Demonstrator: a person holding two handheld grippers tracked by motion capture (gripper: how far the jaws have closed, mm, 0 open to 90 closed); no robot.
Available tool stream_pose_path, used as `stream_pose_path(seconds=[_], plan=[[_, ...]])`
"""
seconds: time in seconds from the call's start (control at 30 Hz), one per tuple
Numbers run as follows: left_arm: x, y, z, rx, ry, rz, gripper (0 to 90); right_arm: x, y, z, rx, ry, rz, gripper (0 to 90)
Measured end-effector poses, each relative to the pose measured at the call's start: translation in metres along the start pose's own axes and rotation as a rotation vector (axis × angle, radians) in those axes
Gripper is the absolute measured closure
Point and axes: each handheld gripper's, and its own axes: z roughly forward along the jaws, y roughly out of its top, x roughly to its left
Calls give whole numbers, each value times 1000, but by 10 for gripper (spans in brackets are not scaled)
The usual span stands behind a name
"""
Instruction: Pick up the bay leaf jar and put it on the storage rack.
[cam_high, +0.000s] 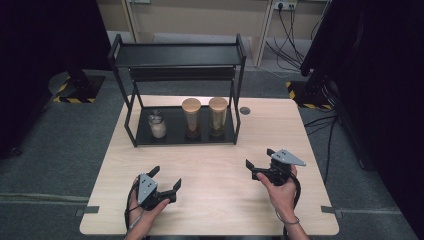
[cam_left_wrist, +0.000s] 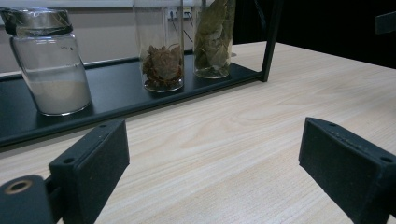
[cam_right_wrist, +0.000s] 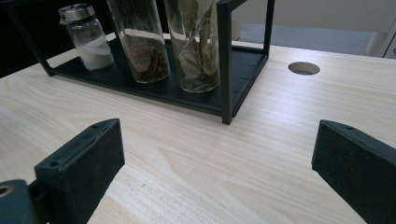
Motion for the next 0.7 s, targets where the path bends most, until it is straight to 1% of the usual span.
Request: stream_pose_path(seconds=[0.4,0.7], plan=[[0,0,0,-1,1,-1,79,-3,-11,-7,15,0,3,26],[0,0,0,-1,2,-1,80,-6,-24,-11,31,-8,14,25]])
